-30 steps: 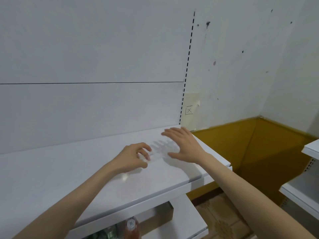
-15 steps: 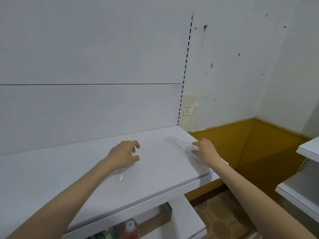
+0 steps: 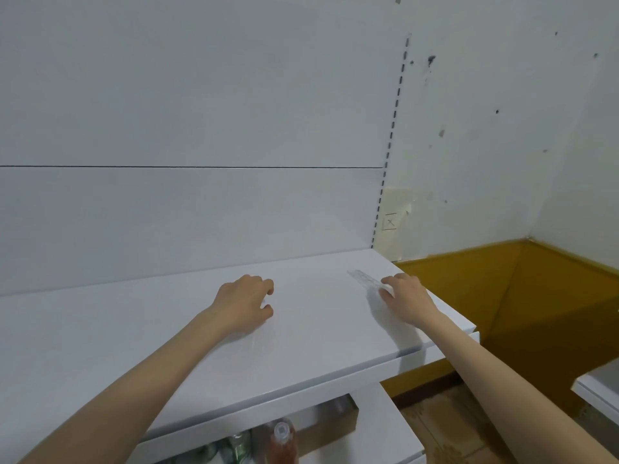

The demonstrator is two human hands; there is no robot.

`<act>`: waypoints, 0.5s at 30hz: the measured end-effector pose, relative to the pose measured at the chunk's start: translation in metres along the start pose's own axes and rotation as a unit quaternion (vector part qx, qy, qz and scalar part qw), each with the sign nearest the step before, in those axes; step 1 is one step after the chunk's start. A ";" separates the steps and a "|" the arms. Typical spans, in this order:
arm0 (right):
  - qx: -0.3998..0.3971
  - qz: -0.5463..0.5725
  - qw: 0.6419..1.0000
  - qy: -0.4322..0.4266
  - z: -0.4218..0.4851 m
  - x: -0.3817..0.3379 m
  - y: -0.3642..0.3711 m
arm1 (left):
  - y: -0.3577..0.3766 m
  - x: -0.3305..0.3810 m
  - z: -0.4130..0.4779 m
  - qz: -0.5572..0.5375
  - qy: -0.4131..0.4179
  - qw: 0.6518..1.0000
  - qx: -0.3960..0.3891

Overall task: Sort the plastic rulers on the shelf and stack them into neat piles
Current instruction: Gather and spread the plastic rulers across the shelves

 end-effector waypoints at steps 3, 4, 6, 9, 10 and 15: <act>0.021 0.044 0.996 -0.071 -0.001 -0.045 -0.010 | -0.006 -0.023 -0.019 -0.003 -0.016 1.000 0.014; 0.022 0.053 0.993 -0.101 -0.002 -0.065 -0.011 | -0.009 -0.034 -0.028 -0.007 -0.027 0.999 0.022; 0.011 0.064 0.985 -0.160 -0.006 -0.109 -0.010 | -0.015 -0.060 -0.051 -0.015 -0.058 0.998 0.036; -0.010 0.094 0.966 -0.239 -0.013 -0.181 -0.004 | -0.020 -0.107 -0.097 -0.017 -0.118 0.992 0.045; -0.018 0.104 0.958 -0.266 -0.018 -0.207 0.000 | -0.021 -0.125 -0.116 -0.022 -0.144 0.988 0.047; -0.051 0.152 0.902 -0.401 -0.047 -0.343 0.021 | -0.029 -0.207 -0.230 -0.040 -0.275 0.958 0.071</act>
Point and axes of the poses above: each hand's wrist, its own z-axis towards the middle knuckle, its own y-axis out of the palm, x = y × z, the point moved 8 cm from there along z, towards the middle knuckle, and after that the axes turned 7 degrees about -x, right-handed, at the moved point
